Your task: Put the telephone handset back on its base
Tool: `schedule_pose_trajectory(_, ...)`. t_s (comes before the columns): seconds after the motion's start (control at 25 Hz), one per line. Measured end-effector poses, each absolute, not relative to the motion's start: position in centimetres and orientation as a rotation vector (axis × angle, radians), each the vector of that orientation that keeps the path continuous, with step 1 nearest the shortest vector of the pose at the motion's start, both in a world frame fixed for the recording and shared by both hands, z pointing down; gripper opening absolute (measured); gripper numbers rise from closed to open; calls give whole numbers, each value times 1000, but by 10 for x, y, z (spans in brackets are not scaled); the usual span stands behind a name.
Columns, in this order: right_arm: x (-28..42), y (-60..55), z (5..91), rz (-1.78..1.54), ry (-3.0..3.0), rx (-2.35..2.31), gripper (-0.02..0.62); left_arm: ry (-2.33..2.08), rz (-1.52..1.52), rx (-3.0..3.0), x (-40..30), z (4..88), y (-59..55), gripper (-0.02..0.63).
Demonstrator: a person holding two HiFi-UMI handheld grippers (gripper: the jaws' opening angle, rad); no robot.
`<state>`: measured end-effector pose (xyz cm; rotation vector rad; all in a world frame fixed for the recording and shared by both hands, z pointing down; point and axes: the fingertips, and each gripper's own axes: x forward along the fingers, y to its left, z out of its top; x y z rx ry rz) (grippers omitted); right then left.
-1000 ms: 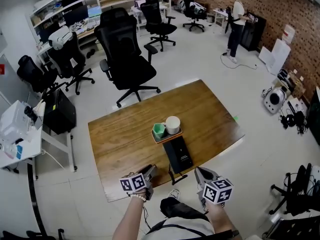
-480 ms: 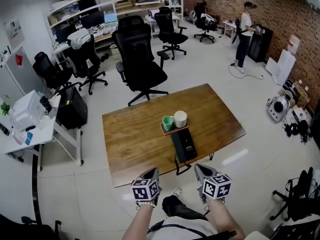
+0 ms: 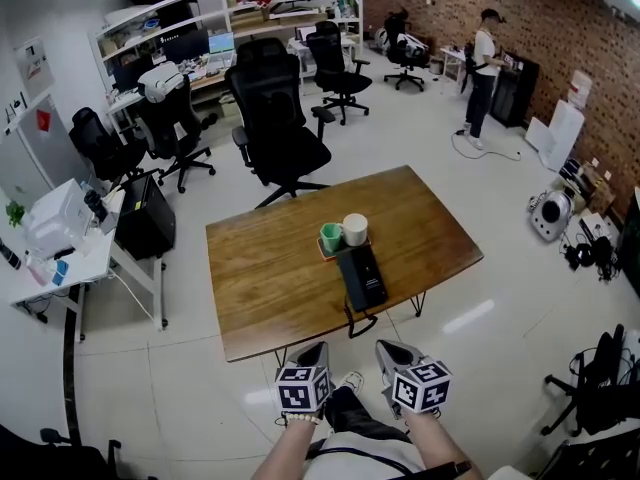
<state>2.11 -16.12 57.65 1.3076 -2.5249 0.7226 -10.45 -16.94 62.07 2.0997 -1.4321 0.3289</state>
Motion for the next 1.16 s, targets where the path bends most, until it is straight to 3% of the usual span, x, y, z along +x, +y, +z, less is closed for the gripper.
schedule_pose_trajectory(1.16,36,-155,570,656,-2511,1347,9,-1400,343,2088,-86,626,-163,3)
